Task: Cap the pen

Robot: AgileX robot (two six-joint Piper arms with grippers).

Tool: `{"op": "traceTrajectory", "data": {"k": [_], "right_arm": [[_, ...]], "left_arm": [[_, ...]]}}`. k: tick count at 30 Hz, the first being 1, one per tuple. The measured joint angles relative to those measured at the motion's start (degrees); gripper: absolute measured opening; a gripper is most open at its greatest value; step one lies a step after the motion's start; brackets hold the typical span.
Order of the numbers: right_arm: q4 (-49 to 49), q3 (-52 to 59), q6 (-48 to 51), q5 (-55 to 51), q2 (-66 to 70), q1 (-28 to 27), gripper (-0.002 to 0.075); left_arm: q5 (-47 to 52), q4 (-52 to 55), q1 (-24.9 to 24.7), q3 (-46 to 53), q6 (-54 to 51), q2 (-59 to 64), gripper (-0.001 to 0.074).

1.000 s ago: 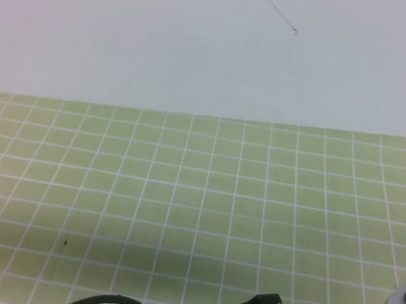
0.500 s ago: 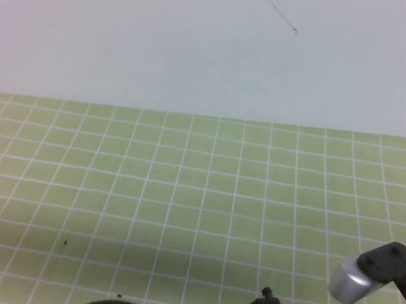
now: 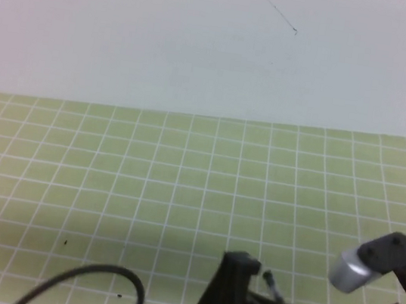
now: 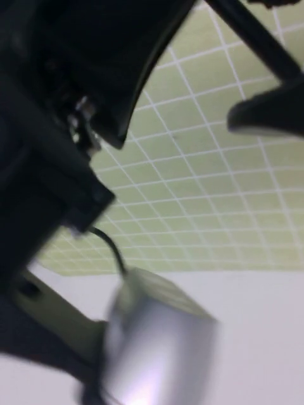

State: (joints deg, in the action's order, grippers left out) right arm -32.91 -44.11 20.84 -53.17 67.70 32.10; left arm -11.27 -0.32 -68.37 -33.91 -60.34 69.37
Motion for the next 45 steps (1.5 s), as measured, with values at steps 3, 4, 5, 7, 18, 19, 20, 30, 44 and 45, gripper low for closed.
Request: {"op": "traceTrajectory", "data": {"k": [3, 4, 5, 7, 18, 19, 20, 30, 44, 45], "right_arm": [[1.37, 0.0, -2.84, 4.9, 0.0, 0.0, -0.0004], [2.32, 0.0, -4.17, 6.58, 0.0, 0.0, -0.0004], [3.45, 0.0, -5.83, 8.14, 0.03, 0.0, -0.0004], [5.12, 0.0, -8.64, 10.83, 0.03, 0.0, -0.0004], [5.71, 0.0, -13.57, 33.56, 12.47, 0.0, -0.0004], [5.71, -0.11, -15.35, 36.6, 14.08, 0.0, -0.0004], [5.59, -0.4, -16.77, 38.6, 15.67, 0.0, -0.0004], [5.49, -9.34, -17.8, 26.61, 31.5, -1.12, 0.0266], [22.88, -15.21, -29.53, 6.82, 21.54, -0.68, 0.0023], [26.5, -15.21, -33.07, 5.2, 19.03, -0.38, 0.0]], "left_arm": [[0.12, -10.08, 0.0, 0.0, -2.49, -1.28, 0.034], [0.01, -12.67, 0.0, 0.0, -3.71, -1.9, 0.0298], [0.01, -15.74, 0.13, 0.0, -5.33, -2.56, 0.0232], [0.01, -20.38, 0.56, 0.0, -8.54, -3.83, 0.0077], [-0.11, -47.82, 10.17, 0.0, -13.92, -11.47, 0.0001], [0.1, -50.59, 11.27, 0.0, -14.45, -11.8, 0.0001], [0.21, -53.08, 12.35, 0.0, -15.56, -12.25, 0.0001], [-1.95, -76.6, 16.49, 1.16, -34.18, -18.21, 0.0001], [-9.37, -104.45, 16.49, 8.1, -60.13, -36.13, 0.0001], [-10.16, -104.45, 16.49, 8.66, -60.13, -38.09, 0.0001]]}}
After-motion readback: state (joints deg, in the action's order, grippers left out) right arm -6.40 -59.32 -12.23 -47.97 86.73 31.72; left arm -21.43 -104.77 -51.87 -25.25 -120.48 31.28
